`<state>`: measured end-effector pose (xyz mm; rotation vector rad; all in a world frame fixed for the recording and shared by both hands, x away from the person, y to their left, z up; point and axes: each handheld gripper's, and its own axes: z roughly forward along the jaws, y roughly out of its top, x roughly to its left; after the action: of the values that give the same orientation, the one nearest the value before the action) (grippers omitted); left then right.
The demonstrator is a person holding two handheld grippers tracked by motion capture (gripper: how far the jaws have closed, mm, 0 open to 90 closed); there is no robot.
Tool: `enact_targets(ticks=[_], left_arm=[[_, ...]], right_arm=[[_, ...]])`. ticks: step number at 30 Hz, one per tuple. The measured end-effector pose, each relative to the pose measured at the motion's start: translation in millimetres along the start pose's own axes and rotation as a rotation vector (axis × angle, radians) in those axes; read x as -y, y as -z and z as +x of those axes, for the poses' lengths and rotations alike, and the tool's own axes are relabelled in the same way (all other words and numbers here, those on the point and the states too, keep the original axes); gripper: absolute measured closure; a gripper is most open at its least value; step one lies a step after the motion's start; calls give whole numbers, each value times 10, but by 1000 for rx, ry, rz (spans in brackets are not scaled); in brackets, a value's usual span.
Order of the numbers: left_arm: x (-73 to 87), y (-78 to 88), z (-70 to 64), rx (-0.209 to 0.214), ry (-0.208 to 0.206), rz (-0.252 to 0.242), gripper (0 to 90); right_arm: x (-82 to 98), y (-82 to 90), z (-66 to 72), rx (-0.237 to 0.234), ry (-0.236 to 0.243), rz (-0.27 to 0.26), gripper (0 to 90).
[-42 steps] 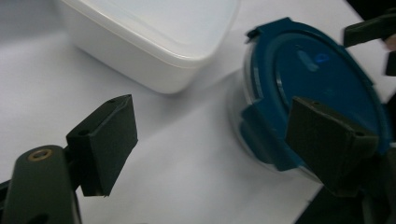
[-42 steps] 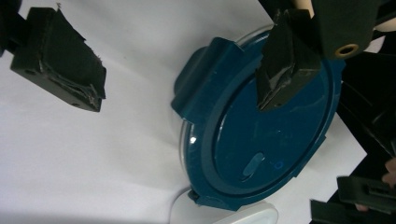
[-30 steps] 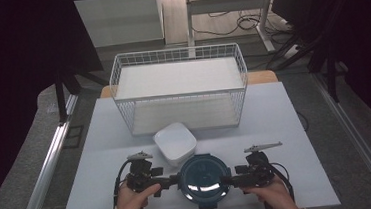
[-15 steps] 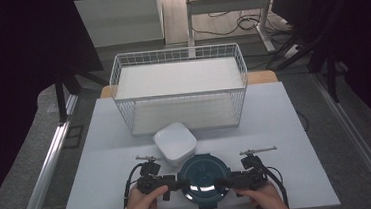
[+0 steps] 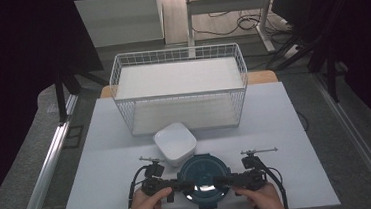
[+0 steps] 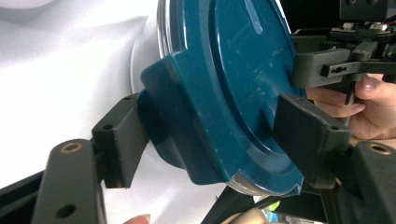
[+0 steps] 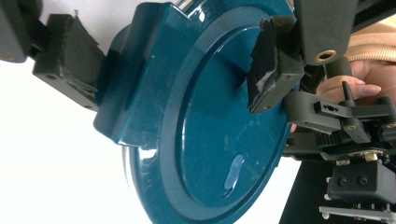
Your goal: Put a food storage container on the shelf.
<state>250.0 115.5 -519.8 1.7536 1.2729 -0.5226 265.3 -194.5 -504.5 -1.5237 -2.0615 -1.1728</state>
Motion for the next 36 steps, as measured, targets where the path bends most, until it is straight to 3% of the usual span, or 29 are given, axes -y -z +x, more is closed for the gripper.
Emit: enact_targets(ticks=[8, 15, 28, 36], left_arm=[[-4, 54, 3, 28, 36, -7, 365], [-20, 124, -40, 19, 10, -22, 421], [-30, 182, -130, -14, -32, -53, 444], [-62, 207, -160, -12, -47, -69, 443]], right_arm=[[1, 54, -12, -14, -20, -20, 313], [12, 115, 8, -25, -17, -45, 357], [-1, 171, 89, -15, 26, -74, 385], [-44, 198, 142, -4, 59, -86, 385]])
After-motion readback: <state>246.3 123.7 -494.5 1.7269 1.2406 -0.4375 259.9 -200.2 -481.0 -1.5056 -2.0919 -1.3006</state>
